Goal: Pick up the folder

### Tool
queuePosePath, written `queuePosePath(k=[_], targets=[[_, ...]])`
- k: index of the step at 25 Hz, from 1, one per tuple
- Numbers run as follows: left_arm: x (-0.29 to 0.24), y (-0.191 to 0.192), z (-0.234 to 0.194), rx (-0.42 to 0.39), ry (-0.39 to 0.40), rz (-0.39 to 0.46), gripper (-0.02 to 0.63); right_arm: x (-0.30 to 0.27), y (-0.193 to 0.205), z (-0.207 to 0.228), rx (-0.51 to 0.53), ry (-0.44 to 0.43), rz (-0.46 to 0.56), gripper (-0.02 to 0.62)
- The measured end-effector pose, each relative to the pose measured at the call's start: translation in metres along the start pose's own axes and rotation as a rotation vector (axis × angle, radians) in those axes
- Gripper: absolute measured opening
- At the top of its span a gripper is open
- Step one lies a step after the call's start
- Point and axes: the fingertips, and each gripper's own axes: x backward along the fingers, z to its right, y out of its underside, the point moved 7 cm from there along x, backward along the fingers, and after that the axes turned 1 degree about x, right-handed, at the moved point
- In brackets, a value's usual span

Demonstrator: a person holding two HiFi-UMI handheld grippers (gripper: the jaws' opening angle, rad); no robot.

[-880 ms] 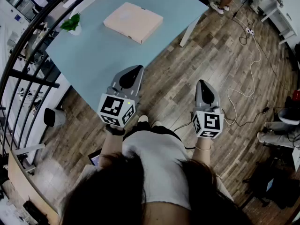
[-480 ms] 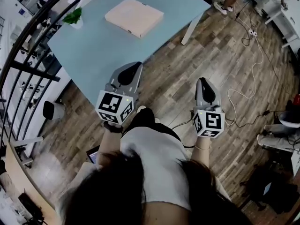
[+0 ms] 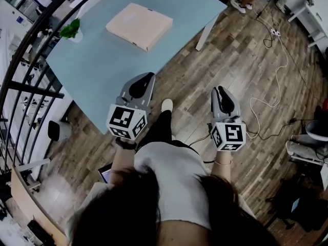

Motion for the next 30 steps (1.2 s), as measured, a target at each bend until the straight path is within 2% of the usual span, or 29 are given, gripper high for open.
queuePosePath(k=[6,17,23,30], targets=[[-0.058,-0.010,-0.034,0.017,0.044,-0.005,0.060,-0.063,-0.013,0.026,-0.017,-0.018,-0.013,0.071],[-0.148,-0.040,-0.106,0.015,0.035,-0.007,0.081,-0.179,-0.046,0.057,-0.023,-0.065,-0.013,0.095],[-0.164,-0.044,-0.136,0.033,0.014,-0.005,0.092,-0.220,-0.055,0.054,-0.020,-0.099,-0.031,0.117],[-0.155,-0.040,-0.168,0.064,-0.073,-0.003,0.100,-0.259,-0.054,0.041,-0.026,-0.177,-0.062,0.144]])
